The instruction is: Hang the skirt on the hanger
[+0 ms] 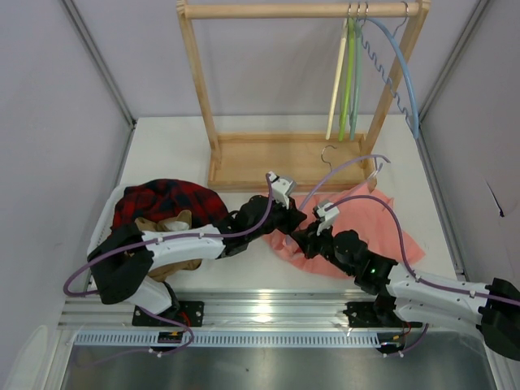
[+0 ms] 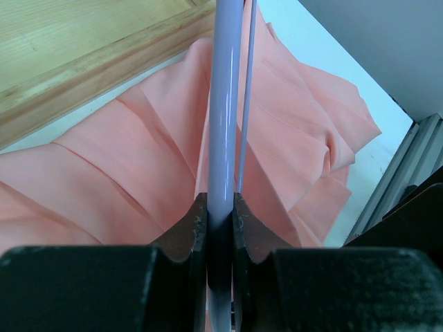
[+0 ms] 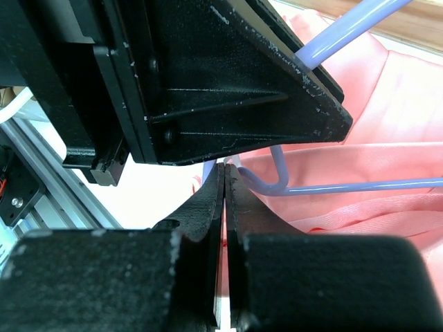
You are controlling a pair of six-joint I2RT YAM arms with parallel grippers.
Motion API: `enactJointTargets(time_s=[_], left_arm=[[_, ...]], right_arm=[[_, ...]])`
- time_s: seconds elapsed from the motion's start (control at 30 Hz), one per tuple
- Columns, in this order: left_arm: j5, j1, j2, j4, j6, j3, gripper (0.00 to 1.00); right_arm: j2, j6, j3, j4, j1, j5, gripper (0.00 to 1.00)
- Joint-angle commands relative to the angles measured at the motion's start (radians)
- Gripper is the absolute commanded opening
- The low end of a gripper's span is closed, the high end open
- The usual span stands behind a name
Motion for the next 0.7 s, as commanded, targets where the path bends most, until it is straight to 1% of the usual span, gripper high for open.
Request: enactJointTargets(time_s=[0.0, 0.33, 0.57, 0.63, 0.67], left_arm=[[0.014, -0.007, -0.074, 0.093, -0.025, 0.003, 0.0], [-0.01, -0.008, -0.111, 0.064, -0.01, -0.001, 0.0], [-0.015, -0.008, -0.138, 0.049, -0.002, 0.012, 0.0], [-0.033, -0.005, -0.154, -0.005, 0.014, 0.038, 0.0], [-0.041, -0.007, -0.158, -0.029, 0.019, 0.076, 0.0]], right_arm=[[-0.007, -0.02, 0.046, -0.009, 0.0, 0.08, 0.0], [-0.127, -0.02, 0.029, -0.116, 0.001, 0.17, 0.0], [-0.109, -0.013, 0.02, -0.116, 0.001, 0.14, 0.0], [-0.101, -0.007, 0.02, -0.122, 0.003, 0.12, 0.0], [-0.097, -0.007, 0.02, -0.127, 0.006, 0.115, 0.0]])
